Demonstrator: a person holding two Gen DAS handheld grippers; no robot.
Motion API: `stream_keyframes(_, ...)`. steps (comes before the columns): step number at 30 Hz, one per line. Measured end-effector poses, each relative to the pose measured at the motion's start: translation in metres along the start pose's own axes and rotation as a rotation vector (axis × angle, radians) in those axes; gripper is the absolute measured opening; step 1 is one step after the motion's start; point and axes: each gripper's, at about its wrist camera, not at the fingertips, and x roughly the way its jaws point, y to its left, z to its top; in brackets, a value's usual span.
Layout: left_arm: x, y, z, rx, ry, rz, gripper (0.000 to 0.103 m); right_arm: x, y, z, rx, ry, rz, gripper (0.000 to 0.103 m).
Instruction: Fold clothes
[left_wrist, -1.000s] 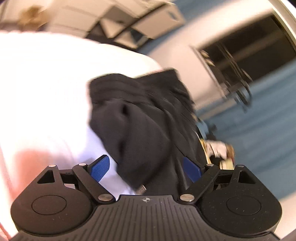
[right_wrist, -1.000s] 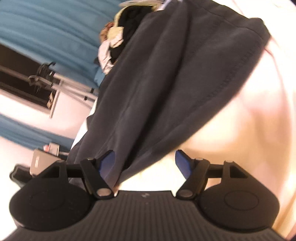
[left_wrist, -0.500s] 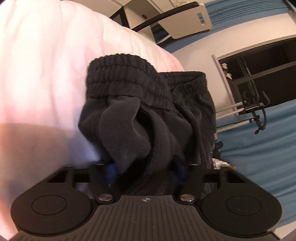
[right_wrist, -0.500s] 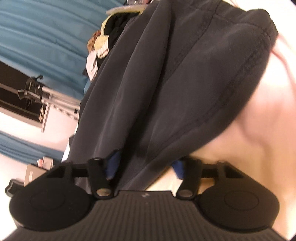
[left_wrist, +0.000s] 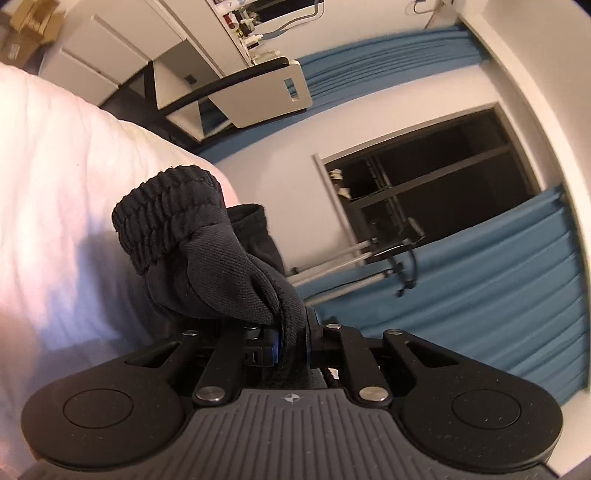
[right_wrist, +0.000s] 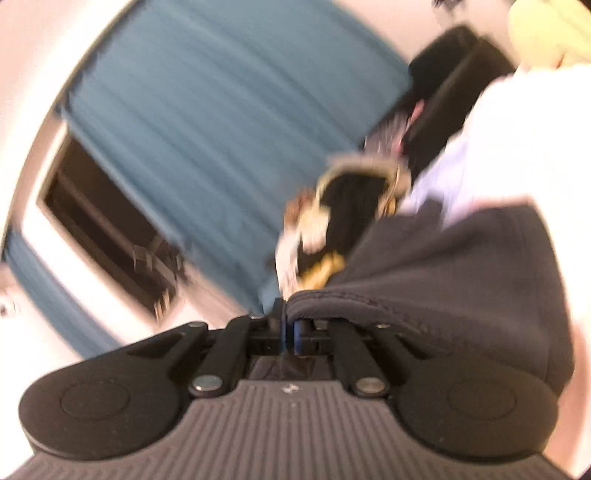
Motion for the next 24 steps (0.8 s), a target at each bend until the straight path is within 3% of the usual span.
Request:
stream_keyframes(4,-0.002,0.019,0.0,-0.105,0.061,0.026,0.014,-0.024,-0.014,0.011,0.049,-0.051,-0.039,0.005)
stream_keyframes(7,0.0,0.03,-0.008,-0.083,0.112,0.154,0.014,-0.02,-0.027,-0.002,0.09,0.069,-0.192,0.005)
stream_keyframes(10,0.003,0.052,-0.015,-0.105,0.161,0.305,0.015,-0.014,-0.068,-0.024,0.339,0.216,-0.336,0.007)
stream_keyframes(13,0.001,0.067,-0.014,-0.165,0.176,0.333,0.015,-0.014,-0.085,-0.033,0.415,0.253,-0.453,0.011)
stream_keyframes(17,-0.003,0.07,-0.014,-0.167,0.174,0.341,0.016,-0.017,-0.082,-0.029,0.386,0.203,-0.461,0.024)
stream_keyframes(19,-0.004,0.071,-0.014,-0.154,0.167,0.345,0.016,-0.021,-0.085,-0.027,0.404,0.17,-0.482,0.044)
stream_keyframes(21,-0.003,0.072,-0.017,-0.16,0.163,0.349,0.016,-0.022,-0.092,-0.022,0.463,0.138,-0.494,0.052)
stream_keyframes(24,-0.001,0.07,-0.018,-0.167,0.16,0.349,0.016,-0.025,-0.104,-0.023,0.494,0.084,-0.528,0.054)
